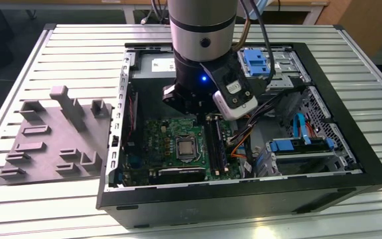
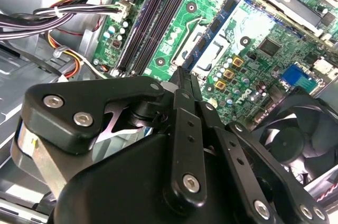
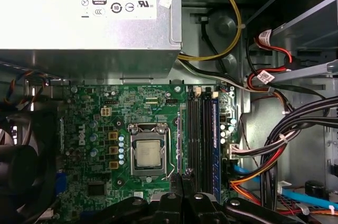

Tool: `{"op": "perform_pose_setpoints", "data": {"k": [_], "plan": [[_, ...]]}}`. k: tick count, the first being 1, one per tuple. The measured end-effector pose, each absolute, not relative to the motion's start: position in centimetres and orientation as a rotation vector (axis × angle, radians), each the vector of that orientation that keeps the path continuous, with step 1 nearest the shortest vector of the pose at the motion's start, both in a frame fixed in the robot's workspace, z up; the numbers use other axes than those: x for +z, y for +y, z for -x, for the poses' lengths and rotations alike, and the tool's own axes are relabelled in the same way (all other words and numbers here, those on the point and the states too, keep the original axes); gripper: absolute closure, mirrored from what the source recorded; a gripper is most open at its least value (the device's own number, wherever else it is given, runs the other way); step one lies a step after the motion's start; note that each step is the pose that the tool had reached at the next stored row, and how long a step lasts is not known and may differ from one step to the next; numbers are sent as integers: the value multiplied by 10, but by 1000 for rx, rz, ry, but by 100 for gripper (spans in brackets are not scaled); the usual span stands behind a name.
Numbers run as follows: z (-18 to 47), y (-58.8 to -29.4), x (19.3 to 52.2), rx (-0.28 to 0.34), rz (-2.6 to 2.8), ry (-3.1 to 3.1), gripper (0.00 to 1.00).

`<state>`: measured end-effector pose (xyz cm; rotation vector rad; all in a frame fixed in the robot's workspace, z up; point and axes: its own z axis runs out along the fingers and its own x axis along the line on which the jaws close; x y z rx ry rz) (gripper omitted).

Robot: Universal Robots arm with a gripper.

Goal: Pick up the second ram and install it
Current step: 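Insert the second ram into the second slot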

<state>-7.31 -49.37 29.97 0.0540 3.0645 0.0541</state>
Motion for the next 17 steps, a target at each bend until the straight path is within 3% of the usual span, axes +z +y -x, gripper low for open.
{"op": "perform_pose_setpoints", "data": {"k": [17], "plan": [[73,-494,293,54,-54,3064,89]]}}
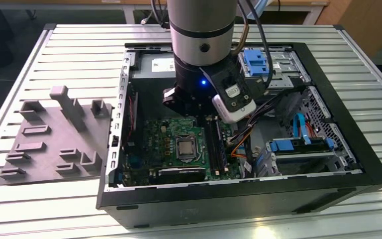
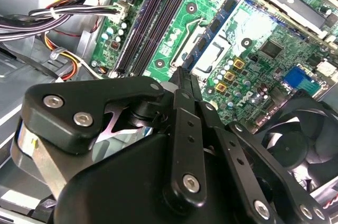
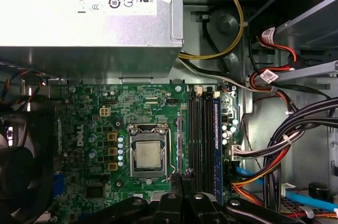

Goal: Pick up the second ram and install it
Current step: 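Insert the second ram into the second slot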

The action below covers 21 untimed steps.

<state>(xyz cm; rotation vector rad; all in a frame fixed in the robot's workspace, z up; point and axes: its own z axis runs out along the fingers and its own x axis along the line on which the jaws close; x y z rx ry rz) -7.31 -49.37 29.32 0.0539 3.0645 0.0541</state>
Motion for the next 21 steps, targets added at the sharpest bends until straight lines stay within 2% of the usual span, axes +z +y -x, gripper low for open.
{"op": "perform_pose_setpoints", "data": {"k": [21], "plan": [[73,-494,285,54,-54,3065,89]]}}
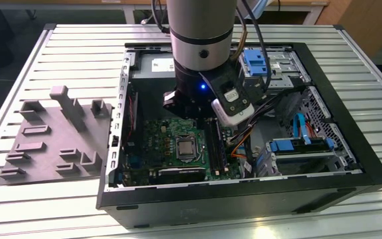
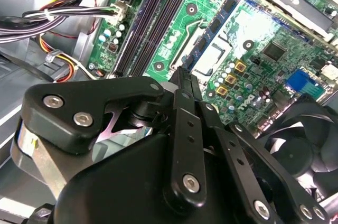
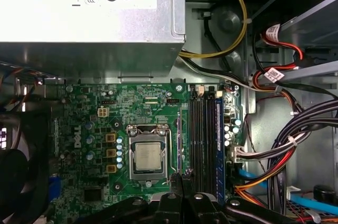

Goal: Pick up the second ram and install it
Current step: 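Insert the second ram into the second slot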

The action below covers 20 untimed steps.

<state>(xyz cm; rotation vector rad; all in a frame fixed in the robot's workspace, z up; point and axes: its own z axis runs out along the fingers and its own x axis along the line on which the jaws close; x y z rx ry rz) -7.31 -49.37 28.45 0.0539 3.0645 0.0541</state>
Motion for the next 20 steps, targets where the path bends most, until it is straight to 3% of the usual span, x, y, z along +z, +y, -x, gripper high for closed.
{"op": "perform_pose_setpoints", "data": {"k": [20], "plan": [[73,-494,277,54,-54,3064,89]]}}
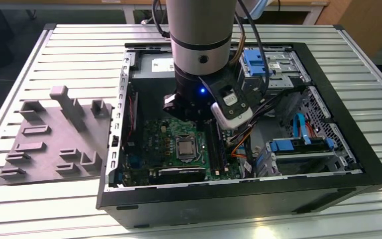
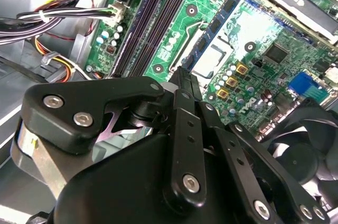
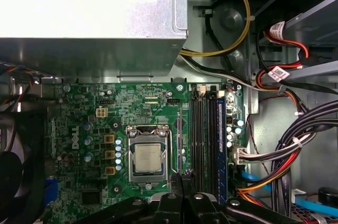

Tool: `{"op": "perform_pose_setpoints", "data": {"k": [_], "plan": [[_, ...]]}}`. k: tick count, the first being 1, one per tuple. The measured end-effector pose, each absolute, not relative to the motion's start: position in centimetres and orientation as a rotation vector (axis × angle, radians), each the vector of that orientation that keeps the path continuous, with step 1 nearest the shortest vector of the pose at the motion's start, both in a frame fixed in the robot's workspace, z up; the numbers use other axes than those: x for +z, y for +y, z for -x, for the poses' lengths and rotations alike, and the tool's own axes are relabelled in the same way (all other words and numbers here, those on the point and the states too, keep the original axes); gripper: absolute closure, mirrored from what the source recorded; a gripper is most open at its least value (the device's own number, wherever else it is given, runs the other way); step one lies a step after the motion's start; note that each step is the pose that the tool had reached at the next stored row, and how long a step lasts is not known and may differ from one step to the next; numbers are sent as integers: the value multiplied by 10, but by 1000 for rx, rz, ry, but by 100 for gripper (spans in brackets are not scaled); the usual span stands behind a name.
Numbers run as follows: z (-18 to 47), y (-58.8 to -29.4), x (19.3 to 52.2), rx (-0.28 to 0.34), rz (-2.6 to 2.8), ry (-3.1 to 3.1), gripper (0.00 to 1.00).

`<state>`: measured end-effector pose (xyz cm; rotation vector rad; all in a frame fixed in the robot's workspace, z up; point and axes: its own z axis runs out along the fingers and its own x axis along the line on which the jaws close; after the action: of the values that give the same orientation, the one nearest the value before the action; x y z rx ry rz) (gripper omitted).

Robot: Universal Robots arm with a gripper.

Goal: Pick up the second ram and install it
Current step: 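Insert the second ram into the second slot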

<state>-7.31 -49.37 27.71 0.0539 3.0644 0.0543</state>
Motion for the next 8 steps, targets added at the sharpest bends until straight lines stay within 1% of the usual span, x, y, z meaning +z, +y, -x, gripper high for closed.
{"op": "perform_pose_setpoints", "data": {"k": [8], "plan": [[73,-494,273,54,-54,3064,89]]}}
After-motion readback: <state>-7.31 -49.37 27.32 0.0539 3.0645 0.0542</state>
